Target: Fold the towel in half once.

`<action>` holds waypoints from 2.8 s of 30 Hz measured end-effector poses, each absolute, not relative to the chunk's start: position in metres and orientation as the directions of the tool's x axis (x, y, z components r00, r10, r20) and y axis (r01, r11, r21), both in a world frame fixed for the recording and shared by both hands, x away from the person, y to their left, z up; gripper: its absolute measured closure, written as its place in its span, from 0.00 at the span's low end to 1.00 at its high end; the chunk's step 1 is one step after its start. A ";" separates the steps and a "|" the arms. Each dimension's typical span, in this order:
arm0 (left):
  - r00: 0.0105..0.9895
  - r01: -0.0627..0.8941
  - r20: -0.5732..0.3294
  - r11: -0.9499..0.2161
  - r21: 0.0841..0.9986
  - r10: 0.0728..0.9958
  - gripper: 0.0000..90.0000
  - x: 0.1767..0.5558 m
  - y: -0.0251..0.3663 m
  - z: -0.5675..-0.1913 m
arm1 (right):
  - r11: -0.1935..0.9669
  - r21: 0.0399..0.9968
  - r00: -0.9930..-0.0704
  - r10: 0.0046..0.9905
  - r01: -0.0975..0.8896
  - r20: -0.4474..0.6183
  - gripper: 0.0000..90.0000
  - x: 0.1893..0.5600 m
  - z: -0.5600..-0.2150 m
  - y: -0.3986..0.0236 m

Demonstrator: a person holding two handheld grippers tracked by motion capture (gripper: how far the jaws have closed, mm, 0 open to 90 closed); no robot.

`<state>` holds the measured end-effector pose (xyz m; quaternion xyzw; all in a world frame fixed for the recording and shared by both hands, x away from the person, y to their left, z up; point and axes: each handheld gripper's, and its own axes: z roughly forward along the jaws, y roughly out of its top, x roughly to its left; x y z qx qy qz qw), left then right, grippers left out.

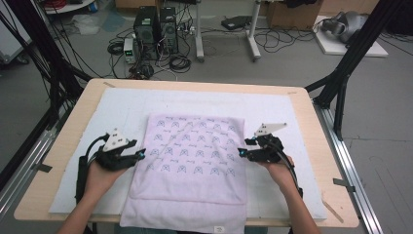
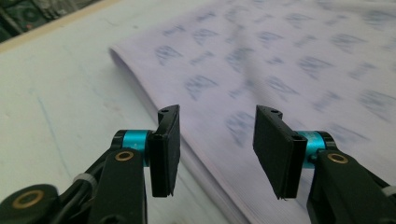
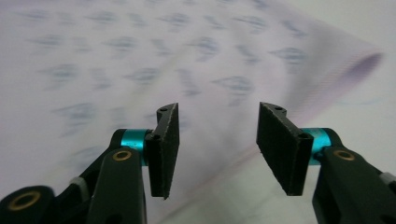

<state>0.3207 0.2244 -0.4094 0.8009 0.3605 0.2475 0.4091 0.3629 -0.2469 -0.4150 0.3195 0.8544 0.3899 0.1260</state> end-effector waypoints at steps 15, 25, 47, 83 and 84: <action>0.500 0.579 -0.080 -0.264 0.772 0.862 0.66 0.402 0.220 -0.447 | 0.452 0.670 -0.646 0.761 0.589 0.054 0.45 0.451 -0.440 -0.241; 0.489 0.578 -0.095 -0.241 0.779 0.867 0.95 0.406 0.213 -0.444 | 0.466 0.663 -0.644 0.764 0.586 0.031 0.95 0.452 -0.432 -0.236; 0.452 0.544 -0.044 -0.236 0.805 0.891 0.60 0.432 0.219 -0.398 | 0.487 0.692 -0.642 0.765 0.534 -0.043 0.55 0.479 -0.366 -0.246; 0.761 0.382 0.017 -0.470 0.796 0.648 0.66 0.289 0.200 -0.441 | 0.571 0.714 -0.815 0.580 0.405 -0.001 0.57 0.312 -0.423 -0.255; 0.770 0.384 0.014 -0.480 0.789 0.638 0.67 0.289 0.200 -0.442 | 0.580 0.708 -0.818 0.576 0.403 -0.006 0.58 0.311 -0.426 -0.255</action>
